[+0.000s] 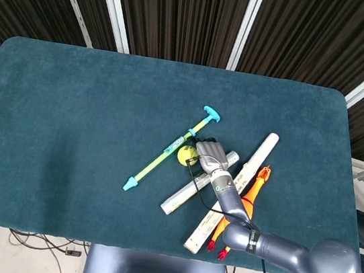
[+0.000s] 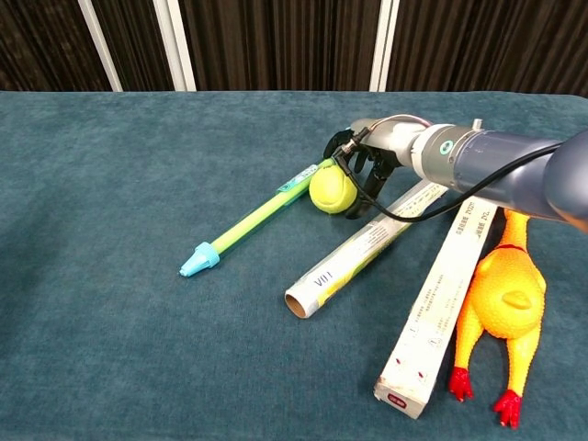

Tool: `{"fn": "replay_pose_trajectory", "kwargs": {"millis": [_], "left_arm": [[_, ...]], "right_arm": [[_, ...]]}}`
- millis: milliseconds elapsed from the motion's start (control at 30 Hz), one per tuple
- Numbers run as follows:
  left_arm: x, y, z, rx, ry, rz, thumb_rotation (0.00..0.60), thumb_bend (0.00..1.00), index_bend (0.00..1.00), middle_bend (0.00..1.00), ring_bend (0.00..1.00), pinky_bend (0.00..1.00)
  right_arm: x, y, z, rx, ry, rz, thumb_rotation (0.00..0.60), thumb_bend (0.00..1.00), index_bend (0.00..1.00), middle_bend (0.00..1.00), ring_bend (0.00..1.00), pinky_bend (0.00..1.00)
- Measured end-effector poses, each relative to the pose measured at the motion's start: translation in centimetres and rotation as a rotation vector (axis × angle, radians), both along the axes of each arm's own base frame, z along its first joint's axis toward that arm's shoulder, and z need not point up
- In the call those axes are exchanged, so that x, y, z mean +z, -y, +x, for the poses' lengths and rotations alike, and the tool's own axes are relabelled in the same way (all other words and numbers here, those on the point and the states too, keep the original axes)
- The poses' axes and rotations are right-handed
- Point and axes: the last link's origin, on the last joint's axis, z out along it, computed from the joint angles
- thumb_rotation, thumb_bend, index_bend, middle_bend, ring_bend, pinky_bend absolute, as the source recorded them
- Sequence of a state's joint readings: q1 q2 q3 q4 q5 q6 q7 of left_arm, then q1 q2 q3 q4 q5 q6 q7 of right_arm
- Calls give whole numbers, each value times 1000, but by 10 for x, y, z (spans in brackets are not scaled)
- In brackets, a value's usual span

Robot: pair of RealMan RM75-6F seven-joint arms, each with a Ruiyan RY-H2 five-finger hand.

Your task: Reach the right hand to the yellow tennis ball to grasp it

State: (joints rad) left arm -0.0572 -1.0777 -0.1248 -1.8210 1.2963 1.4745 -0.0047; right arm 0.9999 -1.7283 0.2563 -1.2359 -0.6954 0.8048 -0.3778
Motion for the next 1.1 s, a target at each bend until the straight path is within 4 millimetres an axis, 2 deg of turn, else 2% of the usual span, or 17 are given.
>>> {"fn": "replay_pose_trajectory", "kwargs": {"millis": [233,333,500,600,700,900,1100], "left_arm": [[0,0,0,4,0,-2,600,526,250,0,0,0],[0,0,0,5,0,-3,600,526,250,0,0,0],[0,0,0,7,-1,-5,600,526,250,0,0,0],[0,0,-1,10,-4,-6,600,526,250,0,0,0],[0,0,-1,10,-5,-6,600,526,250,0,0,0],[0,0,-1,10,-8,-6,600,526,250,0,0,0],[0,0,-2,11,-16,-4,600,526,250,0,0,0]], "right_arm": [[-9,-1,2,8,0,-25,600,149,327,358,342,163],[-11,-1,2,22,-17,-45,600,222,408,405,407,210],[-15,-2,3,29,-9,-62,600,404,563,513,509,259],[-16,-3,3,30,10,-76,600,443,607,535,523,268],[-14,-4,2,24,44,-91,600,444,609,537,524,268],[1,-5,3,5,134,-111,600,445,609,536,524,268],[35,-11,0,-32,266,-133,600,445,609,531,525,267]]}}
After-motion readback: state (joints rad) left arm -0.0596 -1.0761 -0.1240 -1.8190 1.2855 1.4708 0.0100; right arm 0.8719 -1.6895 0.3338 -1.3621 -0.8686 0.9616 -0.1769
